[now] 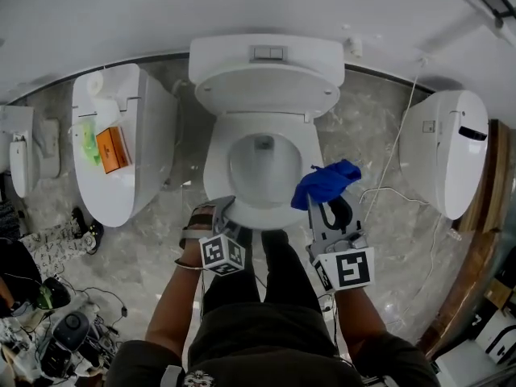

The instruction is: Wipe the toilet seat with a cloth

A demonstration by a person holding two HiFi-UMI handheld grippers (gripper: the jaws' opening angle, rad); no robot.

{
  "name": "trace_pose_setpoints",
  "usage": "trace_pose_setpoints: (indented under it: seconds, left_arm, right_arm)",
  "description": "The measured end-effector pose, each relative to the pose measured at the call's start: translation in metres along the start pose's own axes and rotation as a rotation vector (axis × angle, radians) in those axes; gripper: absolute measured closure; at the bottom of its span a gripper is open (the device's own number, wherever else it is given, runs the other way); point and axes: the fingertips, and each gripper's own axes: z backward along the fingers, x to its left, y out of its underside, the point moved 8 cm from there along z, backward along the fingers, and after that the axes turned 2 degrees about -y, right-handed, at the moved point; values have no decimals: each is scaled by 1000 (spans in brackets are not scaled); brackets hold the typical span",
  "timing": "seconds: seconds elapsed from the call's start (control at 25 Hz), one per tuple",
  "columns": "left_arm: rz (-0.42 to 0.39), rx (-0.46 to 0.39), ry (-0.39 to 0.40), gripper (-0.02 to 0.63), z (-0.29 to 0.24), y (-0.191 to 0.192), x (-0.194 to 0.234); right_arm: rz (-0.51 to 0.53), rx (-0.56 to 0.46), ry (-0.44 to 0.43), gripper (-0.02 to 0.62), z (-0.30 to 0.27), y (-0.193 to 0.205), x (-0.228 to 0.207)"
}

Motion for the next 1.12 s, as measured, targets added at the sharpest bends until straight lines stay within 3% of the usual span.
trace_pose_setpoints:
  seconds: [0.36,0.72,1.12]
  left_arm:
    - [-219,166,173,322,-47,30,-63]
    - [-408,232,327,290,-102,51,-103]
    - [-506,275,407,276,-156,76,-133]
  right_arm:
    - [-8,90,-32,508,-16,39,7]
    - [-8,183,-67,508,-31,84,18]
    - [-18,272,-42,508,-43,137,13]
